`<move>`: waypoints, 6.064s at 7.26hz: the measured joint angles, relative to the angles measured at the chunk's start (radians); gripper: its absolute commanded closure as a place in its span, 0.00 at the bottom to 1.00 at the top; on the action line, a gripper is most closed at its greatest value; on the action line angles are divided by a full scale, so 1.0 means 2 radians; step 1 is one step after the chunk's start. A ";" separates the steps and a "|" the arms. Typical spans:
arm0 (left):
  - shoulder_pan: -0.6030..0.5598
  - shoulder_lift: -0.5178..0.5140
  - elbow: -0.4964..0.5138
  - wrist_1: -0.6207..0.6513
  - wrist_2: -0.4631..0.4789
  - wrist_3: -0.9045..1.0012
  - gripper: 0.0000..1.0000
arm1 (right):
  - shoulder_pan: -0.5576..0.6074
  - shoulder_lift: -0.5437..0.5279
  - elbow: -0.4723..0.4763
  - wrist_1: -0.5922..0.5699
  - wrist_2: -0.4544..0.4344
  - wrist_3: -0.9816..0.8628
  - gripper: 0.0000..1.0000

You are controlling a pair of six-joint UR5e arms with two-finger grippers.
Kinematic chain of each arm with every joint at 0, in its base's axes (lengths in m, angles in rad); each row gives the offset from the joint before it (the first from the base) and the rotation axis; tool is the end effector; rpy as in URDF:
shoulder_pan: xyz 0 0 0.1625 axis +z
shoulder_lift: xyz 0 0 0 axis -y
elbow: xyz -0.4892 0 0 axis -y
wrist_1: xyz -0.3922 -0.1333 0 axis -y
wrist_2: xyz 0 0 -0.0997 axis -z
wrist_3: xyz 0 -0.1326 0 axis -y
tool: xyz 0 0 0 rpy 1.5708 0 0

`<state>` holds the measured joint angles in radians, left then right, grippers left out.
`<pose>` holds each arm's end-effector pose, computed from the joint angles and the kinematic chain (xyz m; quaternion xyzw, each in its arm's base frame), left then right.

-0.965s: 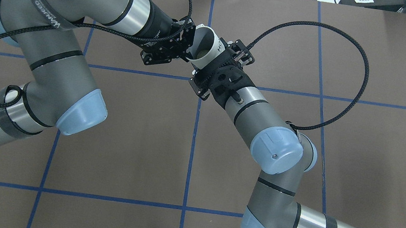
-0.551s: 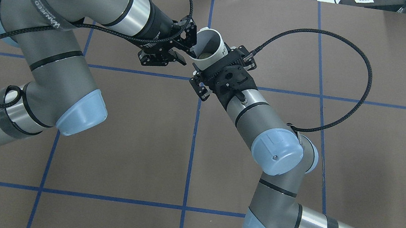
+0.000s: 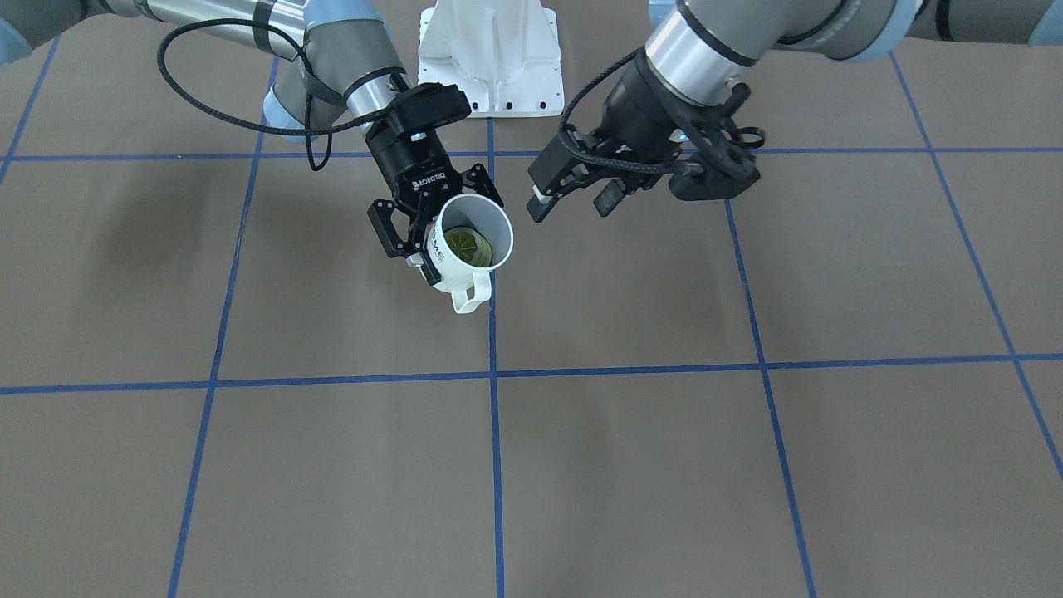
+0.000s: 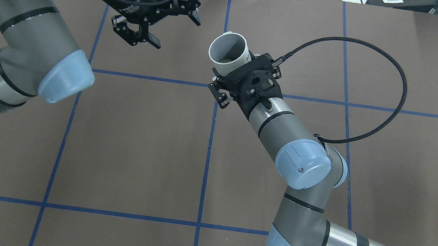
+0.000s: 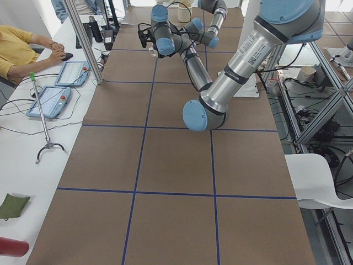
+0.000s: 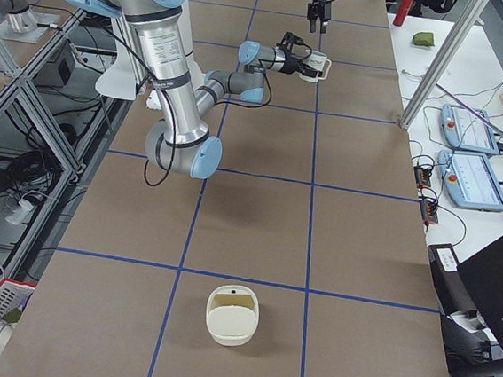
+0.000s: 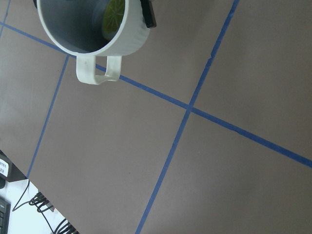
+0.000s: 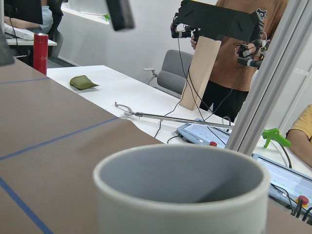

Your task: Left arm hands cup to right arm to dump lemon

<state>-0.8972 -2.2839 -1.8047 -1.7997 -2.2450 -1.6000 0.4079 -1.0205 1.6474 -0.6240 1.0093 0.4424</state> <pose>0.3866 -0.5654 0.1620 -0.0296 0.5906 -0.1867 0.7845 -0.5483 -0.4591 0.2494 0.6135 -0.3534 -0.0555 0.7040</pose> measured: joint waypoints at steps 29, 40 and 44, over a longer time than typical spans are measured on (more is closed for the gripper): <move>-0.219 0.244 0.051 0.067 -0.022 0.727 0.00 | 0.120 -0.515 -0.258 0.843 0.056 0.535 1.00; -0.218 0.235 0.055 0.068 -0.022 0.726 0.00 | 0.180 -0.470 -0.297 0.921 0.029 0.926 1.00; -0.218 0.235 0.055 0.068 -0.022 0.726 0.00 | 0.185 -0.468 -0.312 0.933 0.002 1.023 1.00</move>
<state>-1.3330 -1.8147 -1.6956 -1.6640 -2.2887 -0.1473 0.7780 -1.9562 1.0226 1.2410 1.0134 2.4880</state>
